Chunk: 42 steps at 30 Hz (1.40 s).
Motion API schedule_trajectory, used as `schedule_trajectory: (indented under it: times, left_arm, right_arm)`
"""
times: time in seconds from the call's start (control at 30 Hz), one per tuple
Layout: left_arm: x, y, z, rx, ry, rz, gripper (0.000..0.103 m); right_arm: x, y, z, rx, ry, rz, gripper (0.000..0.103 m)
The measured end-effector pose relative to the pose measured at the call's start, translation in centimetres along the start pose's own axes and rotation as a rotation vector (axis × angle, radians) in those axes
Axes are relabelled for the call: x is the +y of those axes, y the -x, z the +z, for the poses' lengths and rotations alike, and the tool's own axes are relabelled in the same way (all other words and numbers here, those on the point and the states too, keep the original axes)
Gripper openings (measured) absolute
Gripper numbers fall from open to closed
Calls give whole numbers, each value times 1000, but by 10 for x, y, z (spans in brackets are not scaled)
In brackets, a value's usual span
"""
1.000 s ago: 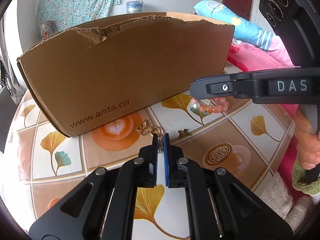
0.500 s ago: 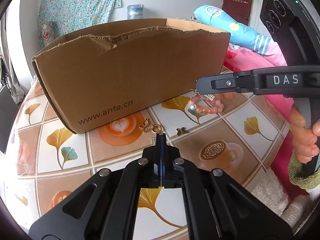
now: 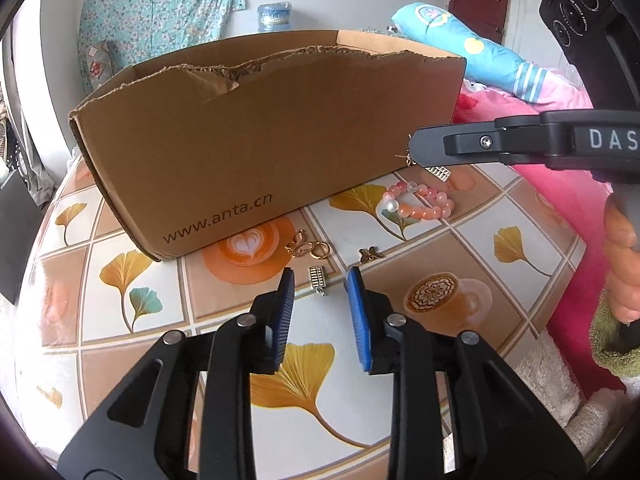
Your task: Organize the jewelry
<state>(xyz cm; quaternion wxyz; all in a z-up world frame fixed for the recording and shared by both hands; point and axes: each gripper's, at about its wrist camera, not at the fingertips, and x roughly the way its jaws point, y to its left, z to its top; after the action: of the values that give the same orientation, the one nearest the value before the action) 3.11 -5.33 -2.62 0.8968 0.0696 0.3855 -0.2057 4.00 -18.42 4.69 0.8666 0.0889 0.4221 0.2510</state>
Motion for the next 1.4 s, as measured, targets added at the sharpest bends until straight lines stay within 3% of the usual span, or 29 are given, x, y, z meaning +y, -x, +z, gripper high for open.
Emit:
schedule_trajectory:
  times: [0.13,0.27,0.7,0.8,0.93,1.07,1.17,1.4]
  left_arm:
    - [-5,-8,1,23,-34,22,24]
    - [-4,-12,5,44,-39,36,4]
    - [3,13,11,63,-27,-18,4]
    - [-1,44,23,3,-47,-51,4]
    - [-2,95,62,-135,-58,-131,4]
    - [3,105,111,-205,-64,-171,4]
    - [9,72,143,-156,-64,-130,4]
    - [36,-29,181,115,70,-146,4]
  right_arm:
    - [-2,-1,0,1,-8,0,5]
    - [-6,-4,0,2,-21,7,5]
    - [-20,0,0,-25,-53,43,5]
    - [-12,18,7,-63,-18,68,5]
    - [1,51,35,-154,57,119,5]
    - [-3,59,78,-204,108,150,5]
    - [-20,34,109,-135,82,151,5]
    - [-55,-50,138,113,7,113,5]
